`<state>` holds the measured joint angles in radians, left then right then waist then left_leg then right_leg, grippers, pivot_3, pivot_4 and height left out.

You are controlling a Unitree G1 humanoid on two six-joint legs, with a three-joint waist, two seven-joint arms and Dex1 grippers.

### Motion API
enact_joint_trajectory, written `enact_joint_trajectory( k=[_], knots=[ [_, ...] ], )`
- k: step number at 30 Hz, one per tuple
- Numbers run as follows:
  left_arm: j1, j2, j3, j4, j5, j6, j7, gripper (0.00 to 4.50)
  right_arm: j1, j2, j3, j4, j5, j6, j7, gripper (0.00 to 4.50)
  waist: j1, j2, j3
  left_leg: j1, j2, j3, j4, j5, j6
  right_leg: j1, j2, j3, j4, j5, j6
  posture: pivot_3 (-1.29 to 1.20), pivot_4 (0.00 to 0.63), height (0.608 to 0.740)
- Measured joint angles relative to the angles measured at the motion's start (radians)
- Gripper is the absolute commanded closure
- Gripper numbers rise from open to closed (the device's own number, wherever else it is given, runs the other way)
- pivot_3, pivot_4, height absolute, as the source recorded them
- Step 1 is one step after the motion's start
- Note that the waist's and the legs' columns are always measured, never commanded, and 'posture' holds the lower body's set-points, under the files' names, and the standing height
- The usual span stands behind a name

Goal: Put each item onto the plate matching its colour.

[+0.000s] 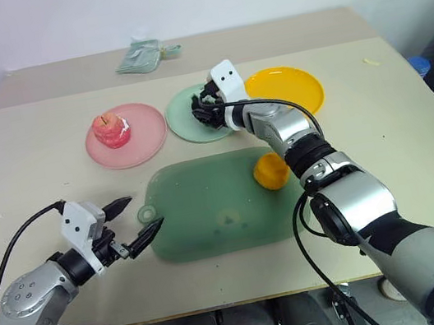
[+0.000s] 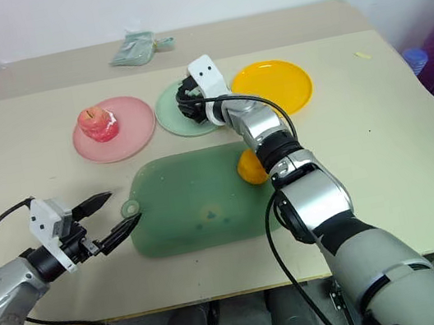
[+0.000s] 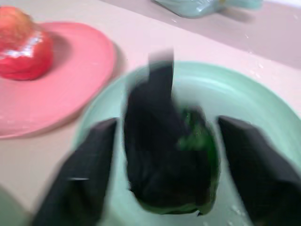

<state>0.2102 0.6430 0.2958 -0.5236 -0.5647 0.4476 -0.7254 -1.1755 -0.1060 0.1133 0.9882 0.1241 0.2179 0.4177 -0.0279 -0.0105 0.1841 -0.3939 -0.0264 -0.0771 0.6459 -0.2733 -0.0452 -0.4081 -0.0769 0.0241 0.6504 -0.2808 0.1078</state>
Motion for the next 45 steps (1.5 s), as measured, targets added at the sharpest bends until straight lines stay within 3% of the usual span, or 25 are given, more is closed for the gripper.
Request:
enact_joint_trajectory(
  k=[2, 5, 12, 16, 20, 24, 30, 32, 35, 38, 42, 45],
  knots=[
    [0.003, -0.001, -0.009, -0.024, -0.005, 0.006, 0.008, 0.0, 0.016, -0.029, 0.007, -0.055, -0.017, -0.058, 0.056, 0.04, -0.005, 0.001, 0.0, 0.0, 0.0, 0.0, 0.0, 0.0, 0.0, 0.0, 0.0, 0.0, 0.0, 0.0, 0.0, 0.0, 0.15, 0.74],
    [0.01, -0.003, -0.022, -0.047, -0.014, 0.012, 0.01, 0.0, 0.14, -0.153, 0.016, -0.304, -0.015, -0.06, 0.203, 0.04, 0.001, 0.0, 0.0, 0.0, 0.0, -0.001, 0.001, 0.0, 0.001, 0.001, 0.0, -0.001, 0.0, 0.0, 0.0, 0.0, 0.15, 0.74],
    [-0.026, 0.028, -0.11, -0.053, -0.011, 0.018, -0.046, 0.0, 0.639, -0.5, -0.025, -1.027, 0.193, 0.264, 0.506, 0.04, 0.013, 0.002, 0.001, 0.001, 0.0, -0.001, 0.001, -0.001, 0.002, 0.003, 0.0, -0.001, -0.001, 0.0, 0.0, 0.0, 0.15, 0.74],
    [-0.104, 0.033, -0.187, -0.039, -0.004, 0.009, -0.1, 0.0, 0.767, -0.57, -0.047, -1.205, 0.235, 0.349, 0.519, 0.04, 0.005, 0.002, 0.001, 0.004, 0.002, 0.001, 0.001, -0.001, 0.002, 0.005, 0.004, 0.001, 0.0, 0.0, 0.0, 0.0, 0.15, 0.74],
    [-0.139, 0.033, -0.24, -0.012, 0.019, -0.002, -0.126, 0.0, 0.814, -0.569, -0.015, -1.179, 0.19, 0.358, 0.476, 0.04, 0.011, 0.003, 0.001, 0.003, 0.002, 0.001, 0.002, -0.001, 0.002, 0.005, 0.004, 0.001, -0.001, 0.0, 0.0, 0.0, 0.15, 0.74],
    [-0.153, 0.029, -0.245, 0.023, 0.034, -0.017, -0.134, 0.0, 0.806, -0.528, -0.005, -1.146, 0.169, 0.365, 0.421, 1.27, 0.011, 0.002, 0.001, 0.003, 0.003, 0.0, 0.002, -0.001, 0.002, 0.005, 0.004, 0.001, -0.001, 0.0, 0.0, 0.0, 0.15, 0.74],
    [-0.143, -0.015, -0.229, 0.045, 0.039, -0.043, -0.109, 0.0, 0.675, -0.425, -0.055, -1.063, 0.168, 0.385, 0.294, 1.27, 0.014, 0.003, 0.001, 0.003, 0.003, 0.0, 0.002, -0.001, 0.002, 0.005, 0.004, 0.001, -0.001, 0.0, 0.0, 0.0, 0.15, 0.74],
    [-0.143, -0.03, -0.211, 0.051, 0.032, -0.043, -0.092, 0.0, 0.57, -0.365, -0.085, -0.941, 0.151, 0.384, 0.202, 1.27, 0.013, 0.002, 0.001, 0.003, 0.003, 0.0, 0.003, -0.001, 0.001, 0.005, 0.004, 0.001, 0.0, 0.0, 0.0, 0.0, 0.15, 0.74],
    [-0.152, -0.045, -0.191, 0.051, 0.028, -0.044, -0.07, 0.0, 0.361, -0.29, -0.125, -0.598, 0.088, 0.337, 0.017, 1.27, 0.008, 0.003, 0.001, 0.003, 0.001, 0.001, 0.002, 0.0, 0.0, 0.004, 0.004, 0.001, 0.0, 0.0, -0.001, 0.0, 0.15, 0.74],
    [-0.154, -0.057, -0.191, 0.05, 0.03, -0.043, -0.053, 0.0, 0.205, -0.262, -0.164, -0.268, 0.037, 0.224, -0.108, 0.14, 0.014, 0.003, 0.001, 0.001, 0.001, 0.001, 0.0, 0.001, -0.001, 0.002, 0.004, 0.001, -0.002, 0.0, -0.001, 0.0, 0.15, 0.74],
    [-0.144, -0.069, -0.19, 0.043, 0.034, -0.043, -0.013, 0.0, 0.148, -0.24, -0.186, -0.08, 0.021, 0.084, -0.136, 0.02, 0.007, 0.003, 0.001, -0.001, 0.001, 0.003, 0.0, 0.002, -0.004, -0.001, 0.003, 0.002, -0.002, 0.0, -0.001, 0.0, 0.15, 0.74],
    [-0.132, -0.097, -0.161, 0.039, 0.062, -0.053, 0.057, 0.0, 0.17, -0.258, -0.162, -0.125, -0.004, 0.006, -0.066, 0.02, 0.007, 0.003, 0.001, -0.001, 0.002, 0.003, 0.001, 0.0, 0.001, -0.001, 0.003, 0.002, -0.001, 0.0, 0.0, 0.0, 0.15, 0.74]
  ],
)
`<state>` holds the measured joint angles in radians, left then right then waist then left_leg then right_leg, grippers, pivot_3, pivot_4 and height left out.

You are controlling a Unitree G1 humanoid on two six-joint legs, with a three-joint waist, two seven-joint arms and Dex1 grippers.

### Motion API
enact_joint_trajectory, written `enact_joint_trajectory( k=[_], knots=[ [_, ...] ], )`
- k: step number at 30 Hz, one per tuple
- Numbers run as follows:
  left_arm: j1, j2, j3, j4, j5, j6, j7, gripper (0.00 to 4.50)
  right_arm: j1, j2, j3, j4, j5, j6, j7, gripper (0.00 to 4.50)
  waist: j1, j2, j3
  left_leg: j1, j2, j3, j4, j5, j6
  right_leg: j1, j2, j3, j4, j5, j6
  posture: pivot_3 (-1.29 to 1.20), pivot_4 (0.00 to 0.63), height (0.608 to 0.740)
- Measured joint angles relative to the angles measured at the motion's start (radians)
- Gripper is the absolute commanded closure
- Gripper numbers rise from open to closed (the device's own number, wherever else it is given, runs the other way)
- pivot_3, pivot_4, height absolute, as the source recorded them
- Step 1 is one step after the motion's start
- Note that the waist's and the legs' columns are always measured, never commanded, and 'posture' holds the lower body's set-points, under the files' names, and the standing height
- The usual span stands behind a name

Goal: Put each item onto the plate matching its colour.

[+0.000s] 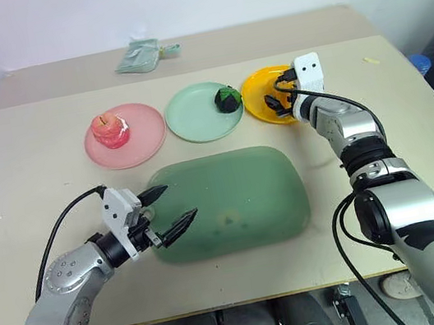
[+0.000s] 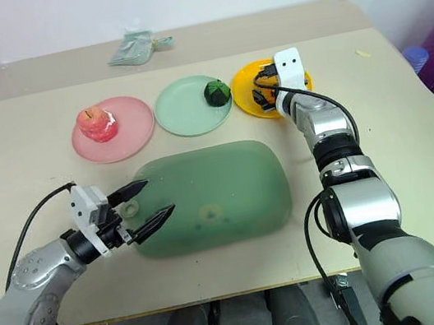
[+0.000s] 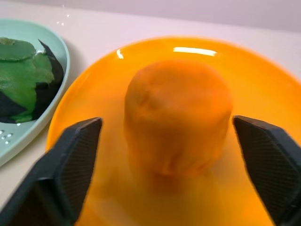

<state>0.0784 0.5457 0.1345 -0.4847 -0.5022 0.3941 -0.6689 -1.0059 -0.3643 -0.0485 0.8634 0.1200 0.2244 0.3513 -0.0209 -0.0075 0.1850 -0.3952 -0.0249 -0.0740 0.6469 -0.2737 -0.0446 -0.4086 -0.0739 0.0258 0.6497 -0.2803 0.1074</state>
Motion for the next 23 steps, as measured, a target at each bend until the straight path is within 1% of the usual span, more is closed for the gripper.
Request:
enact_joint_trajectory(
  k=[2, 3, 4, 5, 7, 9, 11, 13, 15, 19, 23],
  knots=[
    [0.006, -0.004, 0.038, 0.005, 0.03, -0.016, 0.05, 0.0, 0.057, -0.044, 0.025, -0.096, -0.012, -0.047, 0.083, 0.02, 0.003, 0.0, 0.0, 0.0, 0.0, -0.001, 0.0, 0.0, 0.0, 0.001, 0.001, 0.0, 0.0, 0.0, 0.0, 0.0, 0.15, 0.74],
    [0.01, -0.004, 0.058, 0.018, 0.051, -0.031, 0.073, 0.0, 0.111, -0.076, 0.035, -0.165, -0.011, -0.067, 0.139, 0.02, 0.008, 0.0, 0.0, 0.0, 0.0, -0.001, 0.001, 0.0, 0.0, 0.001, 0.001, -0.001, 0.0, 0.0, 0.0, 0.0, 0.15, 0.74],
    [0.029, 0.0, 0.106, 0.059, 0.088, -0.059, 0.109, 0.0, 0.215, -0.131, 0.04, -0.288, 0.006, -0.092, 0.237, 0.02, 0.013, 0.0, -0.001, 0.001, 0.0, -0.002, 0.001, -0.001, 0.001, 0.003, 0.001, -0.002, -0.001, 0.0, 0.0, 0.0, 0.15, 0.74],
    [0.04, 0.004, 0.13, 0.086, 0.103, -0.065, 0.123, 0.0, 0.26, -0.155, 0.04, -0.33, 0.016, -0.093, 0.276, 0.02, 0.012, 0.0, -0.001, 0.001, 0.0, -0.002, 0.0, -0.001, 0.001, 0.003, 0.001, -0.002, -0.001, 0.0, 0.0, 0.0, 0.15, 0.74],
    [0.082, 0.015, 0.216, 0.164, 0.123, -0.082, 0.146, 0.0, 0.432, -0.245, 0.027, -0.466, 0.065, -0.063, 0.397, 0.02, 0.012, 0.0, -0.001, 0.001, 0.0, -0.002, 0.001, -0.001, 0.002, 0.003, 0.0, -0.002, -0.002, 0.0, 0.0, 0.0, 0.15, 0.74],
    [0.122, 0.025, 0.281, 0.207, 0.122, -0.096, 0.139, 0.0, 0.555, -0.304, -0.013, -0.539, 0.124, -0.002, 0.482, 0.02, 0.007, 0.0, 0.0, 0.001, 0.0, -0.001, 0.001, -0.001, 0.002, 0.003, -0.002, -0.001, -0.001, 0.0, 0.0, 0.0, 0.15, 0.74],
    [0.16, 0.046, 0.326, 0.216, 0.118, -0.107, 0.11, 0.0, 0.639, -0.36, -0.067, -0.598, 0.193, 0.068, 0.549, 0.02, 0.001, 0.001, 0.0, 0.004, 0.001, 0.0, 0.001, -0.001, 0.003, 0.005, -0.002, 0.0, 0.0, 0.0, 0.0, 0.0, 0.15, 0.74],
    [0.177, 0.058, 0.362, 0.217, 0.106, -0.108, 0.089, 0.0, 0.674, -0.4, -0.113, -0.64, 0.24, 0.106, 0.596, 0.02, 0.0, 0.001, 0.0, 0.006, 0.002, 0.0, 0.001, -0.001, 0.003, 0.006, 0.0, 0.0, 0.0, 0.0, 0.0, 0.0, 0.15, 0.74],
    [0.191, 0.062, 0.384, 0.216, 0.094, -0.107, 0.075, 0.0, 0.685, -0.415, -0.14, -0.667, 0.264, 0.117, 0.625, 0.02, 0.0, 0.001, 0.0, 0.006, 0.003, 0.0, 0.001, -0.001, 0.003, 0.007, 0.001, 0.0, 0.0, 0.0, 0.0, 0.0, 0.15, 0.74],
    [0.2, 0.062, 0.409, 0.207, 0.075, -0.095, 0.063, 0.0, 0.688, -0.412, -0.151, -0.659, 0.277, 0.114, 0.625, 0.02, 0.005, 0.0, -0.001, 0.006, 0.002, 0.0, 0.001, -0.002, 0.003, 0.008, 0.0, 0.0, -0.001, 0.0, 0.0, 0.0, 0.15, 0.74],
    [0.197, 0.056, 0.41, 0.177, 0.074, -0.069, 0.085, 0.0, 0.664, -0.395, -0.151, -0.617, 0.274, 0.097, 0.616, 0.02, 0.009, 0.0, -0.001, 0.006, 0.002, -0.001, 0.002, -0.001, 0.002, 0.008, 0.0, -0.001, -0.001, 0.0, 0.0, 0.0, 0.15, 0.74]
  ],
)
